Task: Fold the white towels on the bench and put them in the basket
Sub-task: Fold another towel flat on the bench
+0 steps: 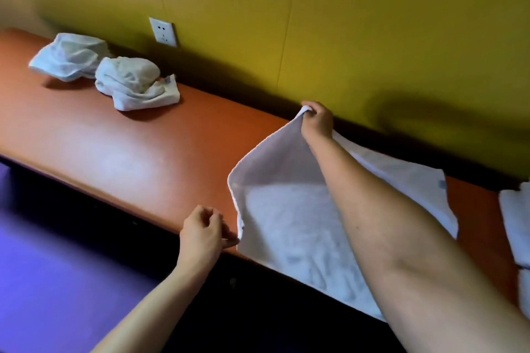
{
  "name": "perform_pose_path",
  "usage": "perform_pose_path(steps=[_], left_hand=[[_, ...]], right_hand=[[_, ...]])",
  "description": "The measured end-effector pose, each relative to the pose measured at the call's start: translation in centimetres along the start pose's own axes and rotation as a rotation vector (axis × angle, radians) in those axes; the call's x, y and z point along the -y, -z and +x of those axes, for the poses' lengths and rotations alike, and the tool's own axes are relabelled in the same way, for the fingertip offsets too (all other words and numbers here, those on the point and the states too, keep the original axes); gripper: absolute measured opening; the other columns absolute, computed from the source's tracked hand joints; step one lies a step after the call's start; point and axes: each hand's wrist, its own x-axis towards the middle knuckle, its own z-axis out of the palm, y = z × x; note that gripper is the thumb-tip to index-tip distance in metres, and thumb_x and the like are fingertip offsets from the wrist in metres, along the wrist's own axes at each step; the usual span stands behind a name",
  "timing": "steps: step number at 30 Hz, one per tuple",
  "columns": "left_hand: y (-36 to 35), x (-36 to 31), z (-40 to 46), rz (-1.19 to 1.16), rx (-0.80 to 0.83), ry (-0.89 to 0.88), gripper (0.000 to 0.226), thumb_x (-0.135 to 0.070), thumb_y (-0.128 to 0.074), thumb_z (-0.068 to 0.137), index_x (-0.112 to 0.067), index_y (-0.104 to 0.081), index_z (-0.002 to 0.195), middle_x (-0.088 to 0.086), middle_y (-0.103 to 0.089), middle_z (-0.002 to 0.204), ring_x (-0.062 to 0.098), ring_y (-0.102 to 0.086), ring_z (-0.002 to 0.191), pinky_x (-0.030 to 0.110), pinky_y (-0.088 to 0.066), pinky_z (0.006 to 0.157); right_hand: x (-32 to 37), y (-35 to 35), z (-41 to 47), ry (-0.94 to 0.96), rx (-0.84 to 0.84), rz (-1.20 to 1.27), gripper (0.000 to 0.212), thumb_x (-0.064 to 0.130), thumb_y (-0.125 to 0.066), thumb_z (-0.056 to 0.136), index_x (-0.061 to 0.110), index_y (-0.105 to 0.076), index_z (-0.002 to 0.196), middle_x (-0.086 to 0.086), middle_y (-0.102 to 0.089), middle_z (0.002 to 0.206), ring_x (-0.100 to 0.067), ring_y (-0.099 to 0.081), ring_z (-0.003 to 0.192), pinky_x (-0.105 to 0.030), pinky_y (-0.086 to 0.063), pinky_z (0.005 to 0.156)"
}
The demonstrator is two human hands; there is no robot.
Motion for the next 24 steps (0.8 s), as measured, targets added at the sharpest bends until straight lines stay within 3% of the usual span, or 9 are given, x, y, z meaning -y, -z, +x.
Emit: perform_pose_path(steps=[2, 6, 10, 13, 15, 17, 21, 24], left_hand=[[1.3, 0.6, 1.5, 0.054, -0.044, -0.017, 0.014, -0.006, -0.05, 0.1, 0.0, -0.058, 0.089, 0.008, -0.065, 0.059, 0.031, -0.069, 0.061, 0.048, -0.063, 0.064], [2.1, 1.1, 3.5, 0.233, -0.012, -0.113, 0.017, -0.006, -0.053, 0.094, -0.018, -0.064, 0.089, 0.003, -0.071, 0.077, 0.024, -0.069, 0.063, 0.049, -0.063, 0.07], [1.0, 2.3, 4.4, 0.657, 0.285, -0.439, 0.031, -0.019, -0.054, 0.092, -0.036, -0.064, 0.115, -0.018, -0.065, 0.119, 0.014, -0.062, 0.097, 0.035, -0.05, 0.092], [-0.2, 3.7, 5.5, 1.04, 0.415, -0.613, 0.051, -0.037, -0.047, 0.086, -0.044, -0.052, 0.137, -0.013, -0.044, 0.151, 0.024, -0.049, 0.124, 0.037, -0.041, 0.102], [-0.7, 4.1, 6.1, 1.248, 0.402, -0.634, 0.056, -0.044, -0.054, 0.085, -0.045, -0.047, 0.14, -0.009, -0.04, 0.152, 0.031, -0.046, 0.129, 0.042, -0.045, 0.1], [-0.7, 4.3, 6.5, 1.312, 0.373, -0.673, 0.06, -0.037, -0.065, 0.08, -0.042, -0.049, 0.138, -0.005, -0.045, 0.142, 0.032, -0.049, 0.121, 0.041, -0.049, 0.094], [-0.7, 4.6, 6.7, 1.269, 0.302, -0.588, 0.067, -0.006, -0.06, 0.073, -0.032, -0.054, 0.135, 0.003, -0.044, 0.135, 0.034, -0.045, 0.113, 0.041, -0.051, 0.086], [-0.4, 5.0, 6.5, 1.155, 0.202, -0.53, 0.062, 0.009, -0.049, 0.074, -0.023, -0.057, 0.127, 0.012, -0.038, 0.134, 0.039, -0.043, 0.109, 0.047, -0.051, 0.076]], right_hand=[[-0.7, -2.9, 0.4, -0.006, 0.014, -0.009, 0.036, 0.004, -0.044, 0.093, 0.009, -0.073, 0.115, -0.013, -0.065, 0.13, -0.026, -0.056, 0.127, -0.031, -0.041, 0.107], [-0.2, -6.8, 1.3, 0.044, 0.086, -0.042, 0.035, 0.007, -0.051, 0.091, 0.012, -0.071, 0.118, -0.01, -0.063, 0.131, -0.023, -0.057, 0.124, -0.022, -0.04, 0.1], [-0.6, -7.1, 0.9, 0.133, 0.255, -0.116, 0.054, 0.007, -0.056, 0.09, 0.02, -0.052, 0.142, -0.013, -0.049, 0.14, -0.022, -0.052, 0.125, -0.024, -0.042, 0.101], [-2.5, -5.1, -0.7, 0.097, 0.259, -0.157, 0.057, 0.009, -0.054, 0.093, 0.023, -0.044, 0.148, -0.013, -0.045, 0.143, -0.022, -0.054, 0.124, -0.025, -0.043, 0.095], [-5.0, -2.7, -2.8, 0.045, 0.255, -0.226, 0.052, 0.012, -0.055, 0.093, 0.022, -0.047, 0.144, -0.013, -0.047, 0.138, -0.024, -0.057, 0.119, -0.023, -0.039, 0.089], [-8.2, 0.8, -5.7, -0.004, 0.256, -0.301, 0.047, 0.015, -0.056, 0.093, 0.021, -0.052, 0.139, -0.011, -0.05, 0.134, -0.024, -0.059, 0.117, -0.023, -0.04, 0.09], [-14.5, 9.2, -11.8, -0.005, 0.172, -0.513, 0.041, 0.016, -0.057, 0.091, 0.022, -0.058, 0.131, -0.007, -0.055, 0.13, -0.027, -0.057, 0.119, -0.044, -0.046, 0.102], [-17.2, 15.0, -16.0, -0.05, 0.089, -0.7, 0.04, 0.017, -0.056, 0.09, 0.023, -0.06, 0.13, -0.006, -0.056, 0.132, -0.03, -0.055, 0.118, -0.044, -0.045, 0.099]])
